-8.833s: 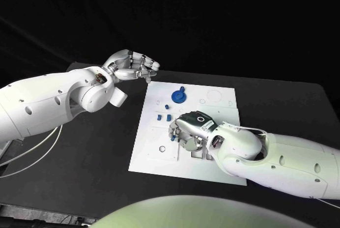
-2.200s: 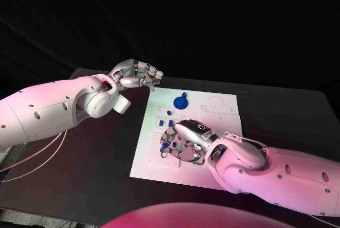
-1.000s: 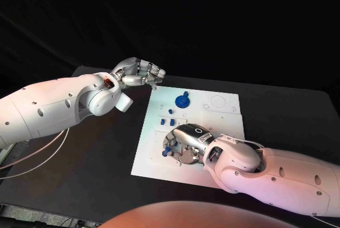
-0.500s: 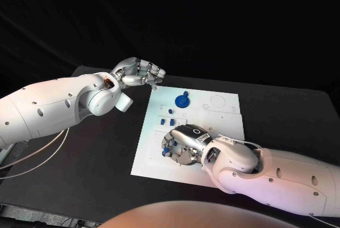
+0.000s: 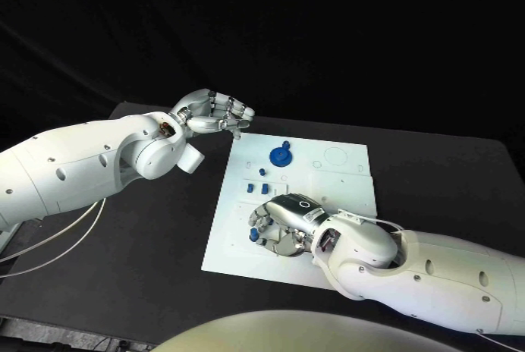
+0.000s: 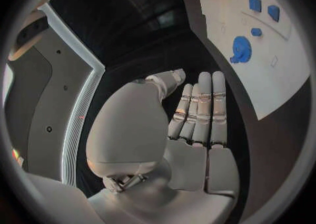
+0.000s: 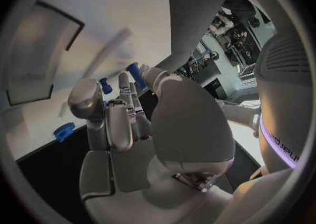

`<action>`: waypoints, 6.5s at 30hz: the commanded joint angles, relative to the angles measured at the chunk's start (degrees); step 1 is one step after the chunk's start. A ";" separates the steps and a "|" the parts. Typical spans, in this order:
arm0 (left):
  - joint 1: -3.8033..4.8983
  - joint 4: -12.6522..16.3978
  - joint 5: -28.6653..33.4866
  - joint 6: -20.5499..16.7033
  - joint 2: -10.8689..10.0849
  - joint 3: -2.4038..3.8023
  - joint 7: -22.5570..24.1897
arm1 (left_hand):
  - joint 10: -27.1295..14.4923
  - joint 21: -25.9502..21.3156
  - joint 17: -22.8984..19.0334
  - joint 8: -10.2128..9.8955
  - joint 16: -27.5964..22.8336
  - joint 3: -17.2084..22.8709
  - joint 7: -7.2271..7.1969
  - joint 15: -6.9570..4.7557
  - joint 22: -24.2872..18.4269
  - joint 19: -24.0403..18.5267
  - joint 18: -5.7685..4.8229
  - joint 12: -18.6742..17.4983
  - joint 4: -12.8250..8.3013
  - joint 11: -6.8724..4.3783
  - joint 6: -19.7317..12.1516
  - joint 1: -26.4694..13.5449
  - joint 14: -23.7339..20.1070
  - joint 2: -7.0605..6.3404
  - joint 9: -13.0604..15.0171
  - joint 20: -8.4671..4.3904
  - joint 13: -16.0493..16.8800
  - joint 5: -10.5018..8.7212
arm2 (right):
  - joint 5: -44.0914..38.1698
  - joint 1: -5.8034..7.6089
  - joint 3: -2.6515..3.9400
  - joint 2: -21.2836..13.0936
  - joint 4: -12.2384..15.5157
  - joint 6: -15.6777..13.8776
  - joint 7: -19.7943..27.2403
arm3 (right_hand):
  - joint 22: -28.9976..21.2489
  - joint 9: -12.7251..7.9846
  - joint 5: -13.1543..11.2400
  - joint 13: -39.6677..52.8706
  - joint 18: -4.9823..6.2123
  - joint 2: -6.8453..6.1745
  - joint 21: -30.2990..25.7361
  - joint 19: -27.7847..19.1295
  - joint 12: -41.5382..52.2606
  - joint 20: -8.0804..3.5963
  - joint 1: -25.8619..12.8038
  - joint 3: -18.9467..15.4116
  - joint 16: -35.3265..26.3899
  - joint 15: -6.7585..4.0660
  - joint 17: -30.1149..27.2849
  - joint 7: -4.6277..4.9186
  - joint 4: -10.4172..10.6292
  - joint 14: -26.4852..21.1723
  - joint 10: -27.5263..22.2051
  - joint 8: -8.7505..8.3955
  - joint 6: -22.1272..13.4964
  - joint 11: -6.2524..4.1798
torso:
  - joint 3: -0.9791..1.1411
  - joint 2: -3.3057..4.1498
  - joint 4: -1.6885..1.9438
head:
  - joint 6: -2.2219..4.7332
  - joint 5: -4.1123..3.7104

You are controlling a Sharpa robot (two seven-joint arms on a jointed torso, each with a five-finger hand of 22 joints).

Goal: Assemble the parts on the task board

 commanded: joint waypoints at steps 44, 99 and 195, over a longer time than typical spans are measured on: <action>0.02 0.01 0.70 0.56 -0.72 -1.09 0.04 | -0.57 -0.40 0.08 0.44 0.27 -0.06 1.45 0.06 -0.12 0.27 0.79 0.41 0.19 -0.13 -0.63 -0.23 -0.24 0.43 -0.09 0.16 -0.14 0.23 | 23.53 4.04 -1.00 -32.61 12.22 -0.33 -4.86 | 10.54 6.83 0.42 81.08 -3.86 5.36 17.85 6.33 79.02 -1.61 -3.82 -25.94 9.56 -2.05 17.90 -2.21 6.90 5.24 20.62 14.76 -0.76 -2.84 | -0.30 -1.20 -1.27 | -0.09 -5.53; 0.02 0.56 0.70 1.53 -1.27 -1.09 0.12 | -0.80 -0.58 0.09 0.59 0.25 -0.03 1.43 0.09 -0.24 0.24 0.78 0.62 0.30 -0.13 -0.67 -0.32 -0.39 0.44 -0.10 0.19 -0.21 0.27 | 17.53 0.32 -1.13 -23.85 8.30 0.80 -12.94 | 10.76 7.03 0.39 80.76 -3.85 9.92 17.74 6.34 78.14 -2.56 -2.32 -34.63 9.50 -3.20 17.79 -3.80 6.30 5.18 20.28 17.83 2.47 -4.22 | -0.36 -1.18 -1.27 | -0.19 -4.73; 0.04 0.19 0.59 2.74 -0.88 -1.10 0.32 | -1.56 -1.61 0.30 1.34 0.52 -0.36 1.39 0.19 -0.92 0.33 0.80 1.53 0.76 -0.11 -0.99 -0.72 -0.93 0.33 -0.10 0.34 -0.43 0.30 | 33.92 0.02 -0.83 -18.01 8.93 -9.66 -8.42 | 11.78 6.43 0.29 82.75 -4.60 12.84 21.89 7.70 79.50 -3.84 -8.82 -34.97 9.79 -4.55 18.76 -5.50 6.88 5.40 21.95 19.13 6.57 -5.76 | -0.34 -1.17 -1.26 | -0.57 -4.97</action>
